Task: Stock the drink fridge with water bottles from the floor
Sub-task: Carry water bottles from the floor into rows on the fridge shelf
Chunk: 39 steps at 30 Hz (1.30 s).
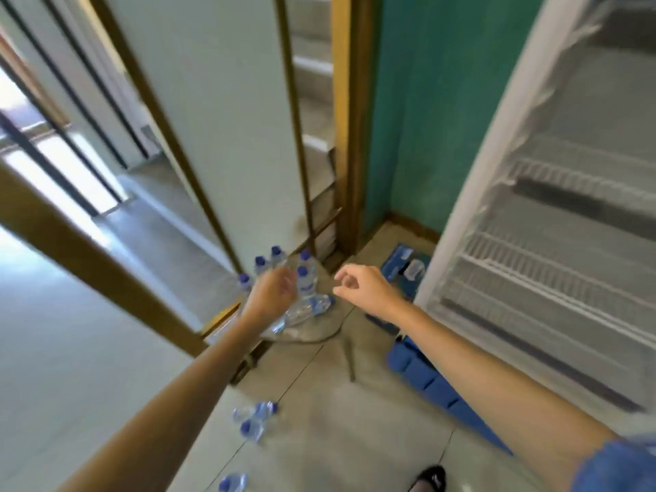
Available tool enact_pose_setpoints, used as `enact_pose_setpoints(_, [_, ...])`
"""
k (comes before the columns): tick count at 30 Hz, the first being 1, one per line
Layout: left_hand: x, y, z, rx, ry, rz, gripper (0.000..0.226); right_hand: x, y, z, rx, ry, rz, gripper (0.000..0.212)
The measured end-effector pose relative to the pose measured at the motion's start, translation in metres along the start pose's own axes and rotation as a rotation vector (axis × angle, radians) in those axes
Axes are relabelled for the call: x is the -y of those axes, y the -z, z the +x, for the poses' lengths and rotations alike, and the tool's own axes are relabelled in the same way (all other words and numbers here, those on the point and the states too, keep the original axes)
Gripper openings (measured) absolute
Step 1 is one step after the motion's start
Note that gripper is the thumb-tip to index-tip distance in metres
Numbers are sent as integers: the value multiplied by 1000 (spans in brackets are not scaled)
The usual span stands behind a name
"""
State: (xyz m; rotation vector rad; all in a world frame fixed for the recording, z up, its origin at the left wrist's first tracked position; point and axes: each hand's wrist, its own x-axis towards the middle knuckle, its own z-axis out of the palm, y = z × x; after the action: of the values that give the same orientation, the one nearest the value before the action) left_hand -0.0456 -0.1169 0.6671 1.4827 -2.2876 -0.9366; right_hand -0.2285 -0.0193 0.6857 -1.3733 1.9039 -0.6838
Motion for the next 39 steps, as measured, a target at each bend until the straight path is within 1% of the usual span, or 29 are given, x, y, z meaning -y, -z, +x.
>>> enact_pose_setpoints(2, [70, -14, -22, 52, 126, 35, 20, -11, -61, 7, 87, -55, -4, 27])
enact_pose_setpoints(5, [165, -44, -52, 77, 282, 43, 16, -33, -148, 13, 216, -110, -40, 38])
enact_pose_setpoints(8, [234, -79, -85, 120, 493, -6, 28, -67, -224, 18, 329, -171, -80, 45])
enact_pose_setpoints(10, [283, -112, -102, 119, 608, -45, 30, -96, -274, 27, 387, -200, -109, 48])
enact_pose_setpoints(11, [315, -136, -109, 101, 663, -66, 31, -115, -305, 34, 420, -212, -116, 49])
enact_pose_setpoints(13, [350, -167, -116, 64, 743, -112, 38, -145, -342, 42, 441, -235, -125, 50])
enact_pose_setpoints(14, [375, -192, -118, 27, 783, -140, 42, -167, -372, 51, 458, -228, -137, 49])
enact_pose_setpoints(18, [466, -291, -113, -102, 886, -252, 67, -251, -488, 96, 471, -218, -170, 51])
enact_pose_setpoints(20, [507, -339, -110, -143, 909, -288, 78, -284, -542, 120, 480, -193, -177, 51])
enact_pose_setpoints(22, [542, -383, -104, -177, 894, -304, 84, -314, -593, 146, 491, -148, -181, 51])
enact_pose_setpoints(25, [584, -436, -94, -276, 834, -404, 86, -349, -661, 184, 452, -79, -217, 49])
enact_pose_setpoints(26, [594, -450, -90, -312, 818, -433, 87, -358, -681, 195, 445, -59, -243, 52])
enact_pose_setpoints(28, [612, -470, -80, -400, 804, -482, 86, -375, -715, 213, 455, -14, -276, 65])
enact_pose_setpoints(29, [618, -477, -75, -444, 806, -508, 82, -380, -727, 219, 472, 12, -280, 71])
enact_pose_setpoints(31, [626, -484, -68, -509, 803, -558, 65, -388, -745, 224, 485, 45, -323, 74])
enact_pose_setpoints(32, [628, -484, -65, -535, 789, -566, 58, -390, -748, 225, 464, 63, -365, 71])
enact_pose_setpoints(34, [629, -483, -63, -556, 768, -562, 52, -392, -750, 225, 404, 96, -425, 62])
enact_pose_setpoints(36, [627, -478, -64, -548, 768, -556, 50, -391, -743, 220, 384, 66, -361, 57])
enact_pose_setpoints(39, [613, -461, -71, -509, 803, -543, 46, -382, -715, 206, 317, -61, -252, 55])
